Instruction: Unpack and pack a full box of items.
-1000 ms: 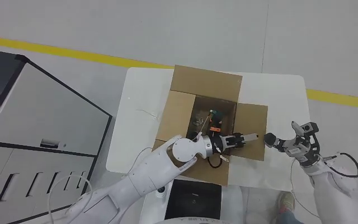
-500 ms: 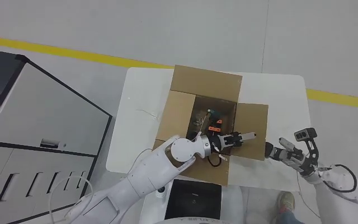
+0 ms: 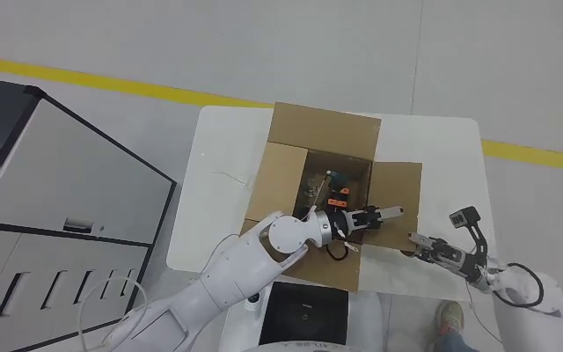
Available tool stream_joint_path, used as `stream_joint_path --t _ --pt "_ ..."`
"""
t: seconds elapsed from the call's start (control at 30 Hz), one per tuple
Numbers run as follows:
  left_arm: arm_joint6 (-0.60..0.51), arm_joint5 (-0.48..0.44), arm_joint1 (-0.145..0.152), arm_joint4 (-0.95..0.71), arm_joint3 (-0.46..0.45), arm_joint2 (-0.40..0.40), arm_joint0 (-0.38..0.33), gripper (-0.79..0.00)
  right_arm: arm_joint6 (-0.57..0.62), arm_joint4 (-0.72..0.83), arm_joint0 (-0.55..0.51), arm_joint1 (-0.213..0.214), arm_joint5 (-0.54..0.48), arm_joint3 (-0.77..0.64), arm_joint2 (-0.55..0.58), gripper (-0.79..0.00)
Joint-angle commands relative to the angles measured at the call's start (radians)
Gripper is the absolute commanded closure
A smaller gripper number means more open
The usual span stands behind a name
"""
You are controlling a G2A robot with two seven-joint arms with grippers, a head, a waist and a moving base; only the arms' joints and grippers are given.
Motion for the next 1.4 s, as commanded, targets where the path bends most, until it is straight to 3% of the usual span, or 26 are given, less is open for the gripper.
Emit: stream_joint_path --t 0.0,0.37,0.83,1.27,1.3,1.33,1.37 --pt "0.000 -0.001 0.000 0.000 -0.001 -0.005 0.002 -0.785 -0.015 -0.011 0.002 0.001 -0.010 0.002 -0.005 0.000" --pt "0.006 0.000 0.017 0.005 -0.068 -0.077 0.050 -0.785 -0.100 0.018 0.051 0.003 -0.021 0.051 -0.014 0.000" --pt "-0.020 0.029 0.052 0.041 -0.168 -0.171 0.144 -0.785 -0.016 -0.084 0.231 0.037 -0.049 0.186 -0.026 0.000" --pt "-0.024 0.034 0.060 0.046 -0.189 -0.191 0.173 -0.785 -0.012 -0.077 0.259 0.081 -0.045 0.251 -0.006 0.000" --pt "-0.025 0.035 0.060 0.046 -0.189 -0.192 0.174 -0.785 -0.015 -0.071 0.261 0.083 -0.048 0.263 -0.004 -0.317" --pt "-0.025 0.035 0.060 0.046 -0.190 -0.193 0.175 -0.785 -0.013 -0.066 0.264 0.085 -0.046 0.274 -0.007 -0.785" --pt "-0.024 0.035 0.061 0.046 -0.190 -0.194 0.175 -0.785 -0.010 -0.071 0.268 0.087 -0.043 0.282 -0.011 -0.785"
